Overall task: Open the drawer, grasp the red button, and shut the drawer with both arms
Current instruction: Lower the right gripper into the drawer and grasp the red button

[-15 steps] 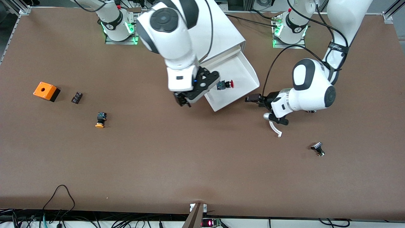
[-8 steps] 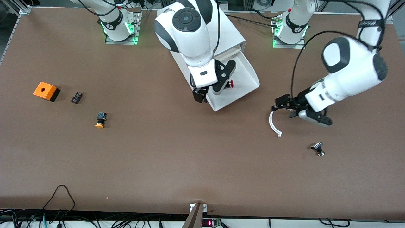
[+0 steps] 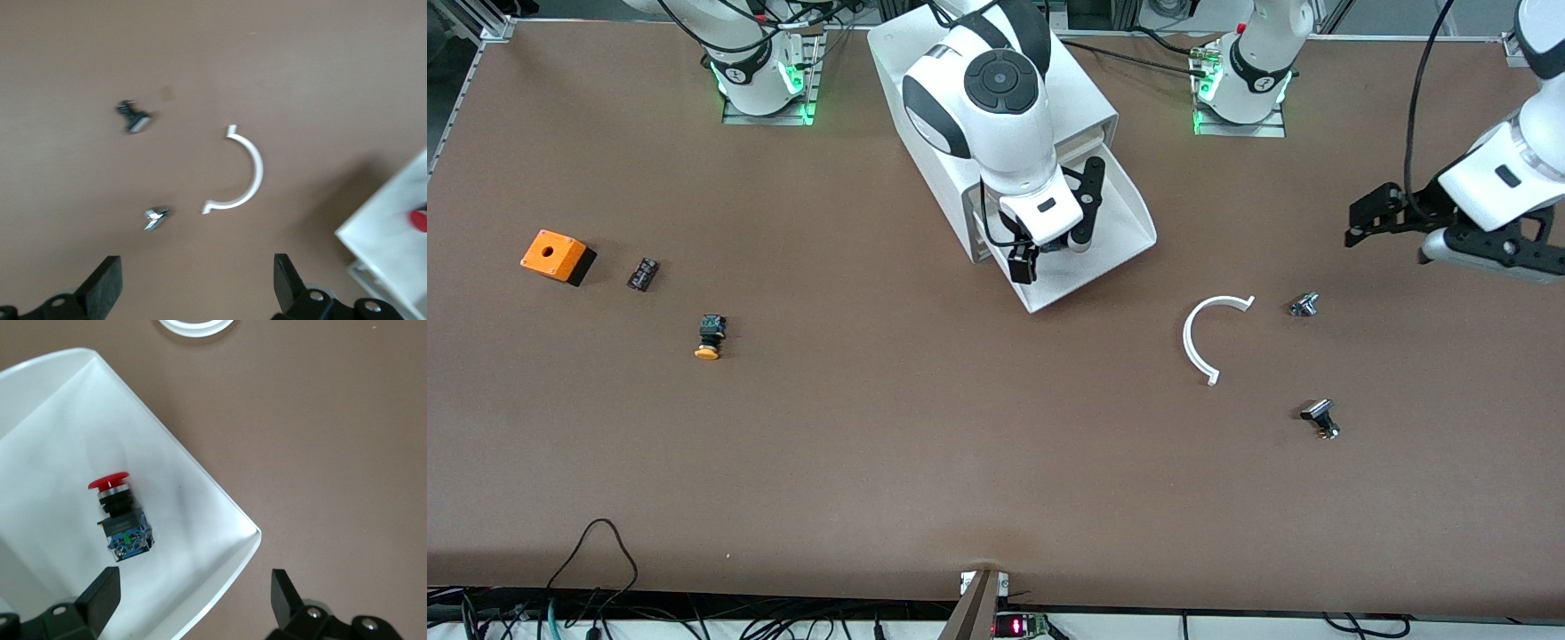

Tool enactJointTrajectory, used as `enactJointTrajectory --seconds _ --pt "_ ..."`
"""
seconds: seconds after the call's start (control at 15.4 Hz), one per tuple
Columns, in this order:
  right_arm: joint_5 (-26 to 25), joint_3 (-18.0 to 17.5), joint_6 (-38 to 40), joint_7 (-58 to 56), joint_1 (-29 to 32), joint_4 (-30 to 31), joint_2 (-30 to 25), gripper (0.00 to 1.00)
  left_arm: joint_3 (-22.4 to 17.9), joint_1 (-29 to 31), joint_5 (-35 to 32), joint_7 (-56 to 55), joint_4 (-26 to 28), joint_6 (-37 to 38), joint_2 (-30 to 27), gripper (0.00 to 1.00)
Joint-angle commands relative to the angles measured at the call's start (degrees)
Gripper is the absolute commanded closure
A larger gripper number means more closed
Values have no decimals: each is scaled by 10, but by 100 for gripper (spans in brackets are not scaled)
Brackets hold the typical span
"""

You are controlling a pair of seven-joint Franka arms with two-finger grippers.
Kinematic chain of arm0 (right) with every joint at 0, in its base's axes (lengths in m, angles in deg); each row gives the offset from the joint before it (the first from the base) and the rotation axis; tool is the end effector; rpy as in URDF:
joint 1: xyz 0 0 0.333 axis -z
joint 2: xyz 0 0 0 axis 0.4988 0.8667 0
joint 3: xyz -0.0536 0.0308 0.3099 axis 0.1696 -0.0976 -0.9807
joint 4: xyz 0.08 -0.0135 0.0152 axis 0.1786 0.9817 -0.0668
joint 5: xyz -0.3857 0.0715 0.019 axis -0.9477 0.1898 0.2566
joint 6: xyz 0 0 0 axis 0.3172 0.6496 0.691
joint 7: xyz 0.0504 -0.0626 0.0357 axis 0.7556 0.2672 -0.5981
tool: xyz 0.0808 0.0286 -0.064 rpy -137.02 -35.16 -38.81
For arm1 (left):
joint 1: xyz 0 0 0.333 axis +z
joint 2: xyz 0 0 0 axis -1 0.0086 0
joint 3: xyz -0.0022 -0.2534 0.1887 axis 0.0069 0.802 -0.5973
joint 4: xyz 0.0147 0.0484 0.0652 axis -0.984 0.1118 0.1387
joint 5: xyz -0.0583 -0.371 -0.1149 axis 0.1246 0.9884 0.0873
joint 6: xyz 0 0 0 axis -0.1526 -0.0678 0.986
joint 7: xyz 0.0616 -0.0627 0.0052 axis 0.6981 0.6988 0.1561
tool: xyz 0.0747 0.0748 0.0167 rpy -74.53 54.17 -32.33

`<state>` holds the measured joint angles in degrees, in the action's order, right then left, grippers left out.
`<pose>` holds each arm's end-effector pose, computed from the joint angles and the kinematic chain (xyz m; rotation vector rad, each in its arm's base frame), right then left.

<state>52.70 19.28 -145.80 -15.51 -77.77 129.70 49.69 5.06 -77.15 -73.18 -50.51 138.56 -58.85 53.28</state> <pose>0.4986 0.5658 0.4240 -2.3702 -1.9345 -0.1749 0.5607 -0.0272 0.5817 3.1180 -0.2918 0.0057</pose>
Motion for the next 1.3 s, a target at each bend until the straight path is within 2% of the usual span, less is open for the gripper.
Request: enactJointTrajectory --seconds 0.0,0.26,0.46,0.65,0.98,1.04,1.24 --pt "1 -10 20 -16 -7 -19 19 0 1 -7 -42 -17 -4 10 7 0" --pt "-31 -11 19 -14 -34 -19 45 0 3 -3 -41 -18 -10 18 14 0" --pt "-32 -10 13 -15 -37 -10 52 0 4 -1 -39 -19 -10 21 12 0" --pt "-58 -12 10 -17 -43 -4 61 0 5 -1 -35 -19 -11 28 11 0" --pt "-59 -12 9 -27 -50 -3 68 0 1 0 -31 -20 -11 27 13 0" --pt "-59 -12 8 -28 -51 -3 69 1 1 1 -31 -20 -11 26 14 0" --pt "-61 -12 8 -31 -51 -3 74 15 1 3 -31 -20 -12 23 14 0"
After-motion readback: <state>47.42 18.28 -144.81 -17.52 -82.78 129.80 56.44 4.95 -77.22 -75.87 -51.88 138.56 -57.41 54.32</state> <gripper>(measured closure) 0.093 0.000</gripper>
